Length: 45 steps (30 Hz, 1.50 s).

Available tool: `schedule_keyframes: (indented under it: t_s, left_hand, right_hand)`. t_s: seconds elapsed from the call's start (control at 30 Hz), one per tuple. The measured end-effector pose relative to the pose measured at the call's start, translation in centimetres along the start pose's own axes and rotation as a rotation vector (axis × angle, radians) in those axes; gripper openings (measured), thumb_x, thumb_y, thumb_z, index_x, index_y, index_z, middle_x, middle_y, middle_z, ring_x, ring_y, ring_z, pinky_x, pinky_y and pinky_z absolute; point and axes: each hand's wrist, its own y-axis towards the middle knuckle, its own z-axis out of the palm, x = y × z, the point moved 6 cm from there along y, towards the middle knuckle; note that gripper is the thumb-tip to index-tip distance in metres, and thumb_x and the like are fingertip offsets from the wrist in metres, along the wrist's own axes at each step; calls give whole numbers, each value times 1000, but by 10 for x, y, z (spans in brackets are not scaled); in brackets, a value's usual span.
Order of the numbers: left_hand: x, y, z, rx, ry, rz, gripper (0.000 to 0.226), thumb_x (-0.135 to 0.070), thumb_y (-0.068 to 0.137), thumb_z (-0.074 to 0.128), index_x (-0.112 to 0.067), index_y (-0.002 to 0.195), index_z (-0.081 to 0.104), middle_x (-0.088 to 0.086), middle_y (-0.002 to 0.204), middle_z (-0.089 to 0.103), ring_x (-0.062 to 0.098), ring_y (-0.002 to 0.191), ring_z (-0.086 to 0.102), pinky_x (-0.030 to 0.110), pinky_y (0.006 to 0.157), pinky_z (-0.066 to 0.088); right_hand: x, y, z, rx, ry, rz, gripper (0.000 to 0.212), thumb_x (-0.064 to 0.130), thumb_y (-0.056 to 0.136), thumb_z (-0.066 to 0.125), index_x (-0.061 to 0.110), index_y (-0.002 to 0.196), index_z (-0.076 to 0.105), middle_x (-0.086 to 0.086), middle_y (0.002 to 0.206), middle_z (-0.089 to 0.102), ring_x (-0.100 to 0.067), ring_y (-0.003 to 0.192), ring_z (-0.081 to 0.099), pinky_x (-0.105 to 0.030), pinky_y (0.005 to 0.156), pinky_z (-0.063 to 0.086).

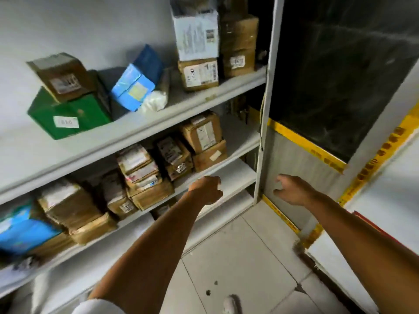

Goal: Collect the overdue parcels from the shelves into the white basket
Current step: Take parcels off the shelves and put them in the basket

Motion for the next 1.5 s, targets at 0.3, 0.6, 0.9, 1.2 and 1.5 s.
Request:
schedule_keyframes:
  t_s: [0.3, 0.6, 0.9, 1.2, 1.5]
  left_hand:
    - [130, -6, -25, -94, -139, -262, 36, -34, 96, 56, -23, 131, 59, 6, 114, 64, 23, 95, 62, 33, 81, 54]
    - [153, 31, -31, -140, -173, -285, 34, -36, 98, 54, -22, 129, 58, 3, 94, 54, 21, 81, 56, 32, 72, 53]
    - [139, 78, -34, -134, -227, -400, 40, -37, 97, 58, -24, 135, 56, 8, 116, 62, 18, 89, 56, 27, 75, 48]
    - [88, 122, -36, -254, -376, -598, 29, -33, 94, 61, -18, 118, 65, 11, 117, 66, 25, 94, 62, 35, 80, 53]
    - [89, 147, -38, -551, -849, -738, 60, -17, 86, 74, -15, 140, 48, 6, 130, 62, 21, 116, 61, 24, 84, 47]
  right_hand:
    - [134, 86, 27, 102, -84, -203, 48, 34, 91, 65, 18, 134, 51, -10, 129, 60, -28, 110, 61, -34, 89, 49]
    - [162, 144, 18, 89, -259, -281, 27, 35, 90, 65, 22, 114, 60, -7, 107, 66, -25, 92, 62, -33, 77, 50]
    - [147, 213, 7, 185, -227, -362, 42, 34, 92, 64, 22, 131, 54, -3, 120, 64, -22, 100, 61, -31, 80, 48]
    - [124, 281, -7, 276, -124, -488, 31, 29, 91, 65, 24, 121, 58, -4, 111, 62, -23, 96, 62, -42, 88, 54]
    - [147, 327, -12, 232, 255, -456, 50, 25, 92, 66, 12, 137, 49, -16, 135, 56, -30, 117, 58, -42, 99, 49]
